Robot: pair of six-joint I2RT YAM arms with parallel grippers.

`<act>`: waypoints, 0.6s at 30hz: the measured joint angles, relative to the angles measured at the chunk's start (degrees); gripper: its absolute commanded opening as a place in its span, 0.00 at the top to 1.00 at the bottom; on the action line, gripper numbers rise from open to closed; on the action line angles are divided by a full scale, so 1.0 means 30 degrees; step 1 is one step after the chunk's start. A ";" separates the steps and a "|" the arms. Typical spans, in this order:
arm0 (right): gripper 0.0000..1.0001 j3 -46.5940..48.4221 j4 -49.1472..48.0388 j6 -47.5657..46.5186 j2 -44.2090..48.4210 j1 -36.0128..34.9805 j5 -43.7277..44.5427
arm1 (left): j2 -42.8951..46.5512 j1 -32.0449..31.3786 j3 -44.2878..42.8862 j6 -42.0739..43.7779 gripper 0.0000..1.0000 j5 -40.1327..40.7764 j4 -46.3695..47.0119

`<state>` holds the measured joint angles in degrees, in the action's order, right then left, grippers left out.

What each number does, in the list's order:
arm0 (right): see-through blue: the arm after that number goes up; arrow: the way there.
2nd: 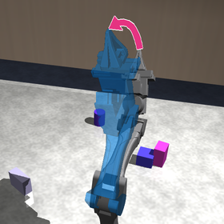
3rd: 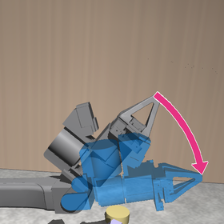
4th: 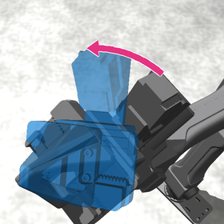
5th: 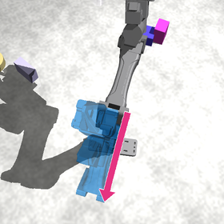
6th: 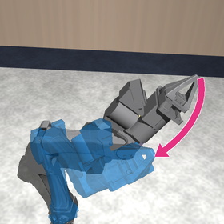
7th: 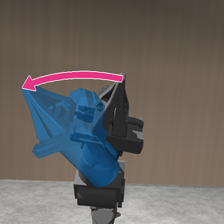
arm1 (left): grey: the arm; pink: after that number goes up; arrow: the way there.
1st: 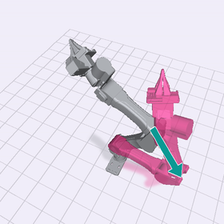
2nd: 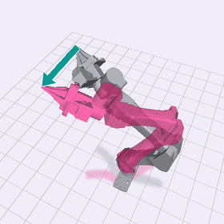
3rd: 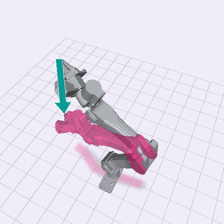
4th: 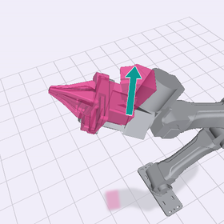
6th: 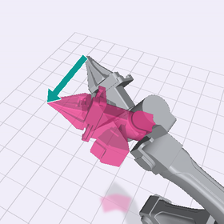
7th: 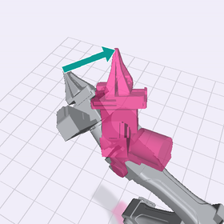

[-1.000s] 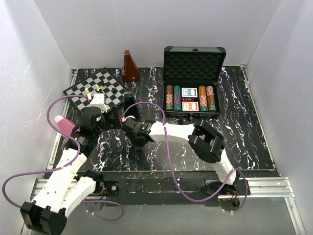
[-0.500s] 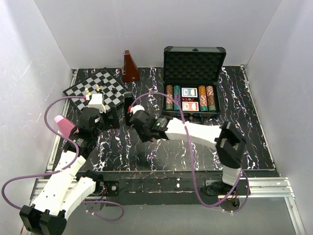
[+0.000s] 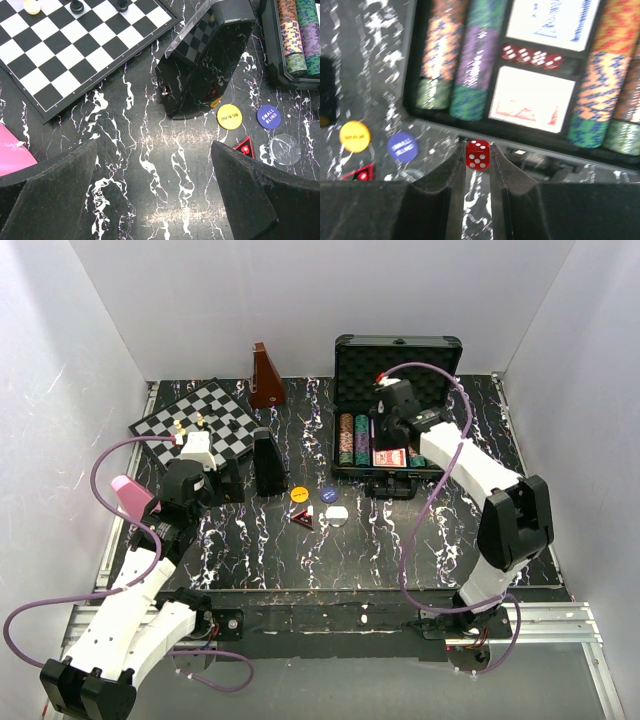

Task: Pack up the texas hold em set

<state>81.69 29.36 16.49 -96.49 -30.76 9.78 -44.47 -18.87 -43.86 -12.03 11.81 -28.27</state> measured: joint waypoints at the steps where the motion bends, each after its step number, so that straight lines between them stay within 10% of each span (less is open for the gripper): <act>1: 0.99 0.0270 0.0189 -0.0160 -0.0262 0.0699 -0.0160 | -0.0007 0.0000 0.0000 0.0000 0.02 0.0015 0.0000; 18: 0.99 0.5311 0.1916 -0.2623 -0.6819 0.4969 -0.0299 | -0.0423 0.0000 0.0000 0.0007 0.02 0.0226 -0.0007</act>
<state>97.62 35.11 8.62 -116.95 -15.86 8.88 -45.74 -18.87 -43.86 -12.01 12.49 -28.29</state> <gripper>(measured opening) 0.282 0.981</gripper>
